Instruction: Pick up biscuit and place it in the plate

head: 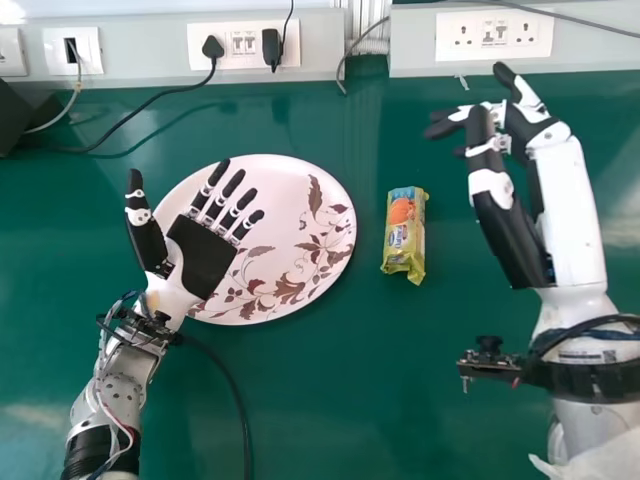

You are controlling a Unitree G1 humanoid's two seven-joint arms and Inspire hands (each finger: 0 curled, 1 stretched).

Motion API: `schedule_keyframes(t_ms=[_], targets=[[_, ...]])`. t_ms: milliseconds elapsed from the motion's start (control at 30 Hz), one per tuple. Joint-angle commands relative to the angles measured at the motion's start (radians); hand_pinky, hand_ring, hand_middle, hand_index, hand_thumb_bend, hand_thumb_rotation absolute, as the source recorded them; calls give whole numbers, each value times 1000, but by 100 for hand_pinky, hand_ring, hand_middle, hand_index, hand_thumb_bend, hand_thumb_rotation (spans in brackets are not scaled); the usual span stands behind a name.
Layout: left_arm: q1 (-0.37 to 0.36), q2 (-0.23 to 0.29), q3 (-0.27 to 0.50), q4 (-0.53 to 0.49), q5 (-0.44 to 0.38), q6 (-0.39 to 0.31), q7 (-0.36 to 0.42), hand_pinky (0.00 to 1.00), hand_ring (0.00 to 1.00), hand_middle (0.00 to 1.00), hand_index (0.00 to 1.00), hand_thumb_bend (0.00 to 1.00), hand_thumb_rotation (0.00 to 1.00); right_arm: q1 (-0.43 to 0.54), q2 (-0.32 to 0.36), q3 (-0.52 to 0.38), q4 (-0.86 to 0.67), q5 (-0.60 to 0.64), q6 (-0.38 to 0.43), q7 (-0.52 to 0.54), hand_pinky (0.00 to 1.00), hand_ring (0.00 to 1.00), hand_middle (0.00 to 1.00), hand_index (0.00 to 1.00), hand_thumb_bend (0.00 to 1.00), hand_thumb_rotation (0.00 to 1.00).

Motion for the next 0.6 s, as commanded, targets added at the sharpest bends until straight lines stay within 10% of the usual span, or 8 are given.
schedule_keyframes(t_ms=[0,567], targets=[[3,7,6,2,1,2,-9,56,69,78,85,99,64,-8,-7,-1,-24,-19,11,6,49,59,62,50,52,9],[-9,7,9,16,3,-4,-8,60,74,81,87,100,62,-54,-53,-25,-57,-68,68,65,49,59,63,50,52,9]])
